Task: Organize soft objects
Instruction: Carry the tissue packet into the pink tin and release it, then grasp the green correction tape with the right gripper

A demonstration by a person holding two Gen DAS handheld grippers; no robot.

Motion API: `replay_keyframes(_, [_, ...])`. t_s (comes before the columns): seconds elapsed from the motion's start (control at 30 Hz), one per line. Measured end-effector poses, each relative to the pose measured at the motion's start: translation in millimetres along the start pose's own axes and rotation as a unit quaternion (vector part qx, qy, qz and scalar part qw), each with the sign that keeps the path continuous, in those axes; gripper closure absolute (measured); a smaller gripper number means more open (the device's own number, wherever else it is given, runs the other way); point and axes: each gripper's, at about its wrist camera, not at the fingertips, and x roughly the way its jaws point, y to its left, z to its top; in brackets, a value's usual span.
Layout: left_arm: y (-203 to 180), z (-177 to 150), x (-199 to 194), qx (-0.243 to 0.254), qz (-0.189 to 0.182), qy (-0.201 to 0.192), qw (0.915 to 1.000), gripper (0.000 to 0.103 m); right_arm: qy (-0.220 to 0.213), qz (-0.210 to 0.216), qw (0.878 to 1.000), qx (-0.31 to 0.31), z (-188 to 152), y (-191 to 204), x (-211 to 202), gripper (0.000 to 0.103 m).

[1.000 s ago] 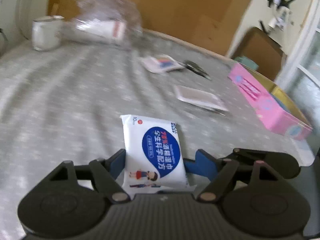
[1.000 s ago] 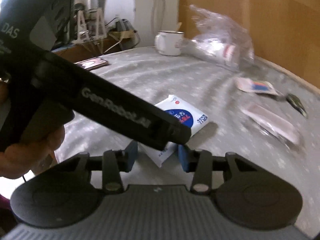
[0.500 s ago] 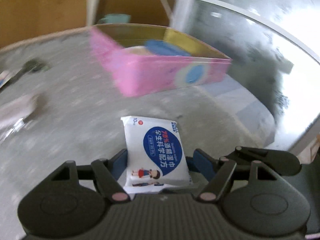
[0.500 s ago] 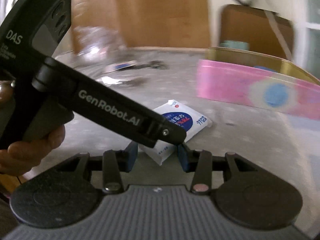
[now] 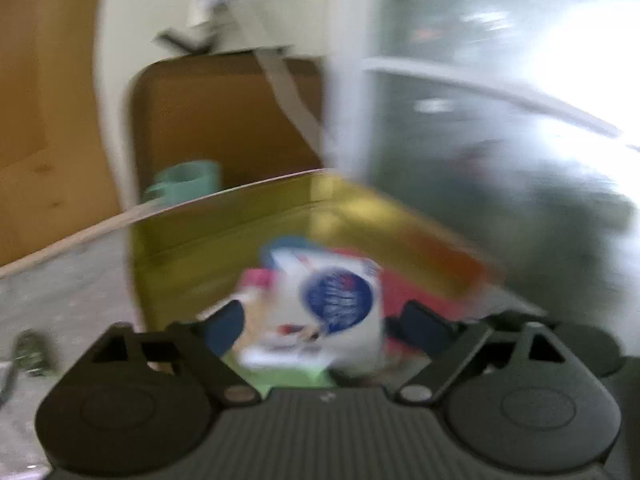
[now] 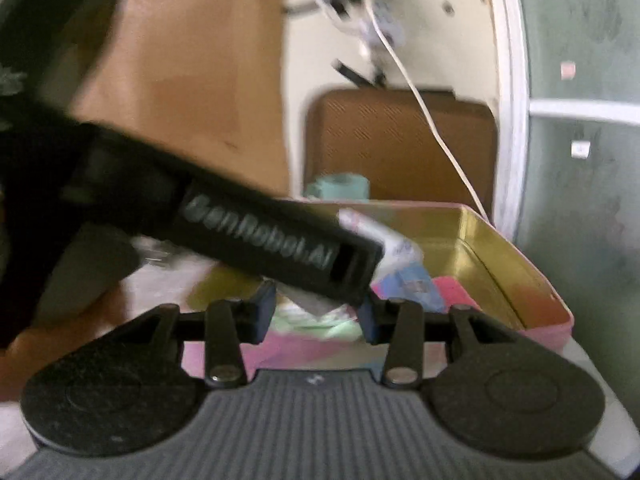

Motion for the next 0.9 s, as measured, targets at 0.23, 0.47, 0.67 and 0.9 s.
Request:
replay_keyframes(0.23, [28.3,-14.6,-9.7,-0.062,0.052,-0.004,0.9967,0.012,0.078,-0.116,0.990,0.019,6.9,-35.8,97.3,0.057])
replay_keyframes(0.47, [45.4,-51.0,-75.7,-0.079,0.015,-0.030,0.9963,0.012,0.022,-0.068,0.995,0.071,-2.9,-41.0,49.9,0.057])
replay_keyframes(0.67, [101.0,-112.8,-132.5,-0.107,0.069,-0.031,0.9914,0.011,-0.025,0.014,0.997,0.073,14.7,-3.2,13.9,0.057])
replay_keyframes(0.9, [203.1,-171.7,-161.0,-0.151,0.249,0.016,0.9567,0.012,0.014,0.117,0.993,0.027,22.0,75.3,32.4,0.057])
